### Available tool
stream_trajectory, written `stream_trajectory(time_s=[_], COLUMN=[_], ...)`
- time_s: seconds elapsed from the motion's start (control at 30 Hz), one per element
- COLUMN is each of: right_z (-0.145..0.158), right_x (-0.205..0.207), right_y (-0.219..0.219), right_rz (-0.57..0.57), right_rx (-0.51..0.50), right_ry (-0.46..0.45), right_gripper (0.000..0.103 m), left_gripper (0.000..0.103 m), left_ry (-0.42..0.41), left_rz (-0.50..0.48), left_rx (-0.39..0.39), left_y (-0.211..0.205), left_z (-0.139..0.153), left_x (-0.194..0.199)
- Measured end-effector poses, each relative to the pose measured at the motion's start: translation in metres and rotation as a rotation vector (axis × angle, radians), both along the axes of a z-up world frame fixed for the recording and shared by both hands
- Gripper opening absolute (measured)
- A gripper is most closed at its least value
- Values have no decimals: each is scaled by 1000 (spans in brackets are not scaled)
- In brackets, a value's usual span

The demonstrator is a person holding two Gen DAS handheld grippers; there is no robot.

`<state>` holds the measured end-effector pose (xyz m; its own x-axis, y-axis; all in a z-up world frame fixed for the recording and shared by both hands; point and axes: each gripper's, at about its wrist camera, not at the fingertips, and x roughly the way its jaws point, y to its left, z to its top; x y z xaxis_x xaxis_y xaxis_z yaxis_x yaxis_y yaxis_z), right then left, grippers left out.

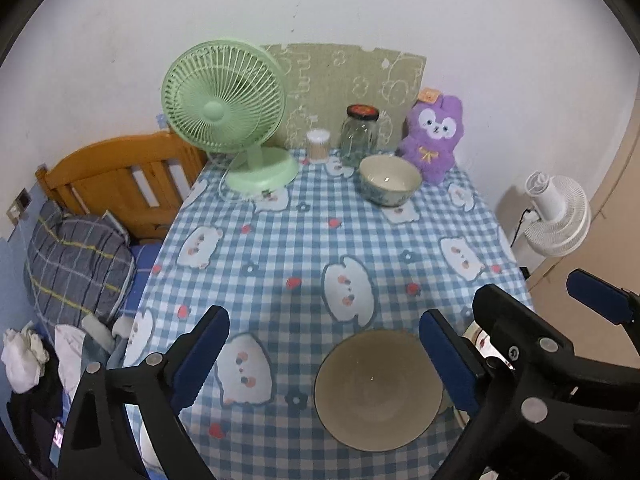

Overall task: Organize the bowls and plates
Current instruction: 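Pull both tools back and move them toward the bowl by the plush toy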

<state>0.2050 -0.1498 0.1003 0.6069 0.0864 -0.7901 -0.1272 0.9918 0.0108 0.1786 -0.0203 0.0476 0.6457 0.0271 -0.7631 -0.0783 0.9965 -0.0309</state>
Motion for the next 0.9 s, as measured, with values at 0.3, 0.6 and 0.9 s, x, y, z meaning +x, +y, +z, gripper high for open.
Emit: stream_trajectory(time_s=[0.3, 0.6, 0.9], right_z=[19, 32, 34], right_x=[19, 53, 106], right_y=[4, -12, -34], right_rz=[-60, -75, -33], right_rx=[-18, -1, -14], right_ry=[-31, -62, -52], right_gripper=[91, 90, 90], left_gripper=[101, 101, 101], left_ry=[-17, -67, -58], left_rz=[-33, -45, -7], left_rx=[-8, 27, 12], left_y=[9, -3, -27], left_z=[21, 40, 44], left_x=[18, 50, 97])
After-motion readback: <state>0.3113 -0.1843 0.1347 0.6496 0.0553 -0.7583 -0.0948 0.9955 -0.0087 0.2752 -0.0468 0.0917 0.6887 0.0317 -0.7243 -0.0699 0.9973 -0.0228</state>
